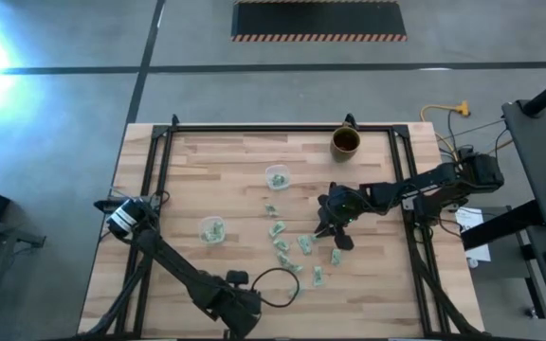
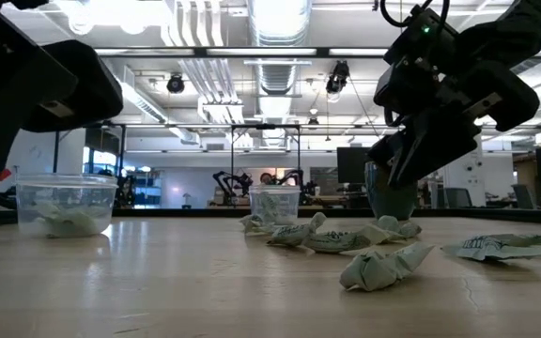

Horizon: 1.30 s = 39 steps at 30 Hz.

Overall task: Pick and place Stevia / Truvia into bins
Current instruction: Put the stevia packet into the bottom transparent container

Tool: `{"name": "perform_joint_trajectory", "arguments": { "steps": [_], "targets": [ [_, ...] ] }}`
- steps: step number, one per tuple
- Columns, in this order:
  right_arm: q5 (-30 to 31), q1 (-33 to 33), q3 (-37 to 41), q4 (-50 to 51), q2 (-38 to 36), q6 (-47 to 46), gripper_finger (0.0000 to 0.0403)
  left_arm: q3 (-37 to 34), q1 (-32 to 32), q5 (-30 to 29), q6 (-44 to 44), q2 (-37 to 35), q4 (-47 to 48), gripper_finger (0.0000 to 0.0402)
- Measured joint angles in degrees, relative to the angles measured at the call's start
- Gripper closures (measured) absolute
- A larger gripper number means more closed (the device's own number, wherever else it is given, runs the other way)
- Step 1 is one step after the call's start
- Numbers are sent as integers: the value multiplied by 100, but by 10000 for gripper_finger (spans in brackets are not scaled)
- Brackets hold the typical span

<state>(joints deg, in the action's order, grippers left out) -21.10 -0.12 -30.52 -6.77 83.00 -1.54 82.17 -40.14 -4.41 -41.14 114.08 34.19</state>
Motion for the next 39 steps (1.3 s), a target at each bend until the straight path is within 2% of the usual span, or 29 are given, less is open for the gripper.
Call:
{"name": "perform_joint_trajectory", "arguments": {
  "steps": [4, 14, 18, 22, 24, 32, 39],
  "targets": [
    [-2, 0, 4, -1, 0, 0, 344, -47, -9, 84, 8, 28, -261, 278],
    [-12, 0, 11, -1, -1, 13, 344, -100, -11, 263, -31, 194, -184, 287],
    [-15, 0, 15, -1, -2, 5, 344, -100, -5, 263, -67, 199, -164, 323],
    [-15, 0, 17, -1, -2, 4, 344, -103, 33, 263, -364, 199, -122, 383],
    [-15, 0, 17, -1, -2, 4, 344, -103, 33, 261, -500, 199, -167, 395],
    [-12, 0, 17, -6, -2, 20, 344, -68, 142, 200, -697, 117, 26, 391],
    [-12, 0, 17, -19, -2, 3, 344, -74, 372, -406, -806, -338, 766, 391]
  ]
}}
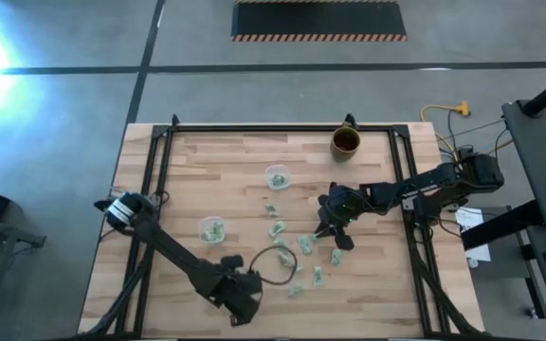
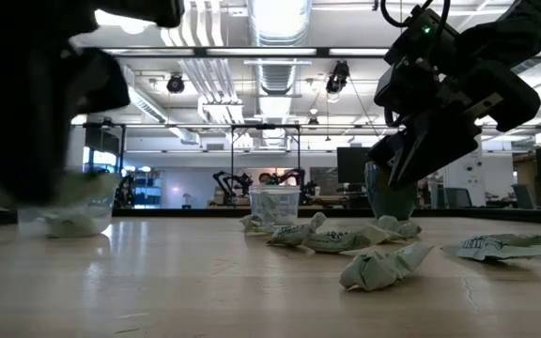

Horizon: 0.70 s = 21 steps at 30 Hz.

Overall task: Pick and place Stevia / Truvia into bins
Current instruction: Put the stevia packet into the bottom transparent container

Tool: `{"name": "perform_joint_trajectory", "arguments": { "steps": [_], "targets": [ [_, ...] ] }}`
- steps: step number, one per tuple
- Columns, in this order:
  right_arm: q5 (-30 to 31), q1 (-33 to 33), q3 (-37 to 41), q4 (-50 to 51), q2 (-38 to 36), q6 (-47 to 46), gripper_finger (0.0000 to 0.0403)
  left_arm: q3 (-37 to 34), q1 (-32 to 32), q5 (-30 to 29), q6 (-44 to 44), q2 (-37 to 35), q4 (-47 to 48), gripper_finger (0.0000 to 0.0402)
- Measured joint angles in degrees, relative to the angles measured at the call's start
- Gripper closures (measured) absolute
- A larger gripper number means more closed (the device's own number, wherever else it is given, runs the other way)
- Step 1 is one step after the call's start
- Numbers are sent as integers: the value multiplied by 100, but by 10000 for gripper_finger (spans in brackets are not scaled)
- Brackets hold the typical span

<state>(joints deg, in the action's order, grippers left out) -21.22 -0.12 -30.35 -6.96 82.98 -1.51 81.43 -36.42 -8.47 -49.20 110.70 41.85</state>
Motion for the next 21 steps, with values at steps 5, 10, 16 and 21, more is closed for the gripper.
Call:
{"name": "perform_joint_trajectory", "arguments": {
  "steps": [5, 10, 16, 21],
  "targets": [
    [1, -2, 2, -14, -2, -18, 344, -9, 187, -718, -40, -628, 982, 391],
    [1, 0, 4, -86, -4, -136, 344, -77, 284, -1320, -660, -1302, 2510, 391],
    [1, 0, 4, -142, -4, -151, 344, -586, 326, -1719, -1216, -2101, 3228, 391],
    [16, 0, 4, -153, -4, -152, 344, -1248, 416, -1919, -1713, -2511, 3016, 391]
  ]
}}
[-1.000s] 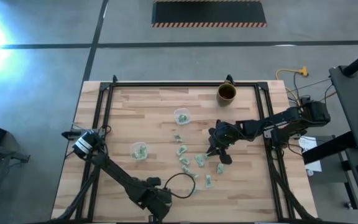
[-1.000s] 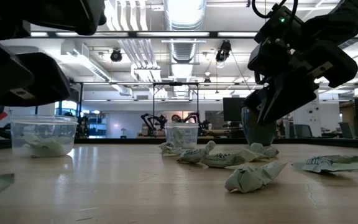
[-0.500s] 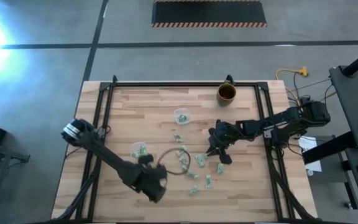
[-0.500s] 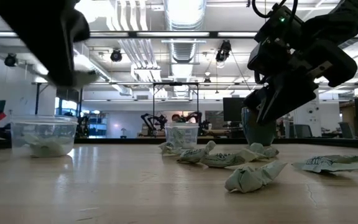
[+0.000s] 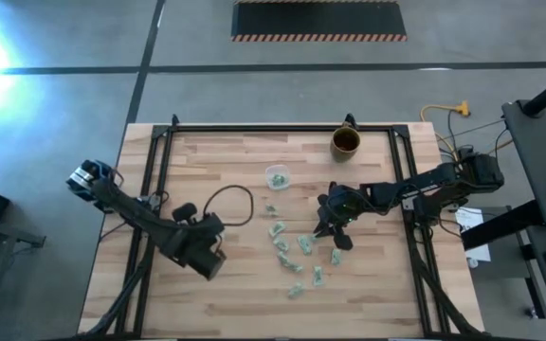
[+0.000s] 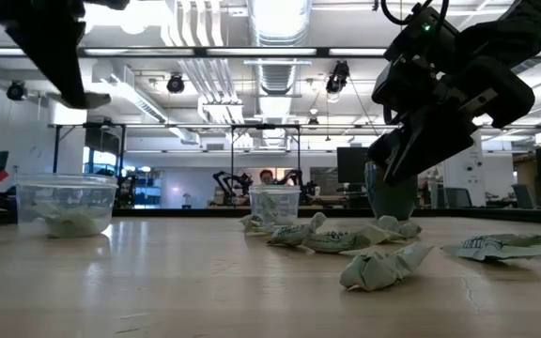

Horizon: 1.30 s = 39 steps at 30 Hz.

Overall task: Pick and place Stevia / Truvia into bins
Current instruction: Put the stevia packet into the bottom transparent container, then put the stevia packet into the top transparent container

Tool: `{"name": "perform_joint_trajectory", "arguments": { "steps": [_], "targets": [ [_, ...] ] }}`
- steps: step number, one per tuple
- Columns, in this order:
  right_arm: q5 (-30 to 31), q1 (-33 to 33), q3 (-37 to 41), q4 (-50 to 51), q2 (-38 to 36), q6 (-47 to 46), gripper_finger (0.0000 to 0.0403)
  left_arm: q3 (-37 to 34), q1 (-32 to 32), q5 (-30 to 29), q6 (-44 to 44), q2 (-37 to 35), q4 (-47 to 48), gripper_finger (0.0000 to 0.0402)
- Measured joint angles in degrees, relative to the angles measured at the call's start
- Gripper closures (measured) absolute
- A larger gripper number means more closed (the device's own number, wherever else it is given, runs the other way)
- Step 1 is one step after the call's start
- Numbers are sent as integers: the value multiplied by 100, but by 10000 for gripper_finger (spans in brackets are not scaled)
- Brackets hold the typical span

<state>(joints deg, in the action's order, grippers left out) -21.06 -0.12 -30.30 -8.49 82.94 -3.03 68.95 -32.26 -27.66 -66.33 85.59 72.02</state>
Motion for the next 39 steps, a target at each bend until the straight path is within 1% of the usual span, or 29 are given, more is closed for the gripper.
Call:
{"name": "perform_joint_trajectory", "arguments": {
  "steps": [5, 9, 20, 32, 35, 39],
  "targets": [
    [2, -2, 0, -2, 0, -1, 344, -567, 29, -3, -241, -67, -394, 391],
    [2, 0, 0, 0, 0, -2, 344, -787, 78, 5, -245, -22, -704, 391],
    [4, 0, 0, 0, 0, -110, 344, -846, 268, 9, -242, -1, -713, 391],
    [7, 0, 0, 2, 0, -183, 344, -872, 270, 15, -188, -1, -707, 390],
    [7, 0, 0, 2, 0, -195, 344, -876, 270, 15, -186, -1, -709, 378],
    [7, 0, 0, 2, 2, -197, 344, -902, 270, 22, -188, -1, -709, 349]
  ]
}}
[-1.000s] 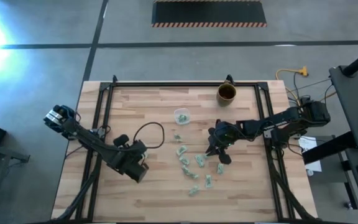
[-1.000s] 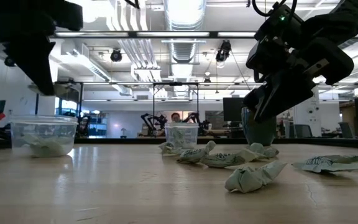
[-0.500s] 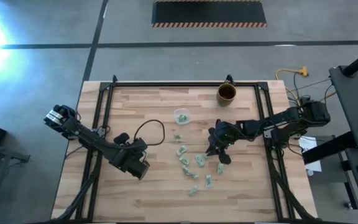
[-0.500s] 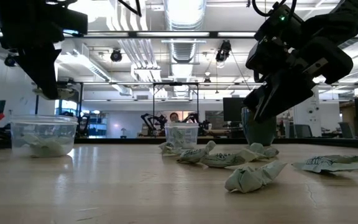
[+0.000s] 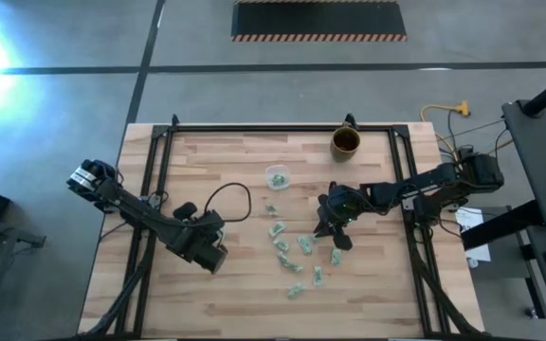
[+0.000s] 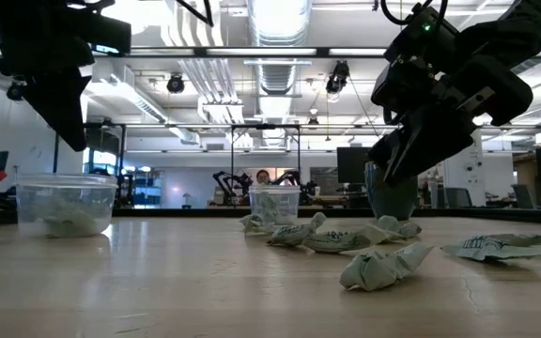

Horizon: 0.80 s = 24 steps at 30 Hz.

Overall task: Pick and place Stevia / Truvia into bins
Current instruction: Put the stevia packet into the top transparent container

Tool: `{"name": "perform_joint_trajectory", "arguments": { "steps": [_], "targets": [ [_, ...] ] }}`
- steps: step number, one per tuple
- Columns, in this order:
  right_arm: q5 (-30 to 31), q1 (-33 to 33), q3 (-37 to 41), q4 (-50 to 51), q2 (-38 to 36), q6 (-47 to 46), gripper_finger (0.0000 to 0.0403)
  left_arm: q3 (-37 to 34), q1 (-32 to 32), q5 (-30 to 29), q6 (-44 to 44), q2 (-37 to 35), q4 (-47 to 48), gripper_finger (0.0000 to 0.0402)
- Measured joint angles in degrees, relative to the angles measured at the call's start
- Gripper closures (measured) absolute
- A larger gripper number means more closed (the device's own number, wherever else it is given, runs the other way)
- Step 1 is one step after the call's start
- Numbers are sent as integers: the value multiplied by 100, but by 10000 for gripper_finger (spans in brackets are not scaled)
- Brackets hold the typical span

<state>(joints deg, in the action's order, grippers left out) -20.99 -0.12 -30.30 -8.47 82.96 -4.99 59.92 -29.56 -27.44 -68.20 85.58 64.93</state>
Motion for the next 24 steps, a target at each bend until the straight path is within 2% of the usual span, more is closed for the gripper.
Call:
{"name": "perform_joint_trajectory", "arguments": {
  "steps": [5, 13, 20, 24],
  "targets": [
    [-5, 0, 0, 0, 0, 1, 344, 37, 0, 145, -4, -10, 13, 320],
    [-334, 5, 0, 2, 0, 585, 344, 570, 7, 395, 357, -305, -15, 314],
    [-133, 55, -9, 7, 2, 1333, 344, 918, 2, -177, 614, -699, -22, 314],
    [44, 55, -28, 7, 2, 1491, 329, 920, 4, -574, 611, -922, -62, 314]
  ]
}}
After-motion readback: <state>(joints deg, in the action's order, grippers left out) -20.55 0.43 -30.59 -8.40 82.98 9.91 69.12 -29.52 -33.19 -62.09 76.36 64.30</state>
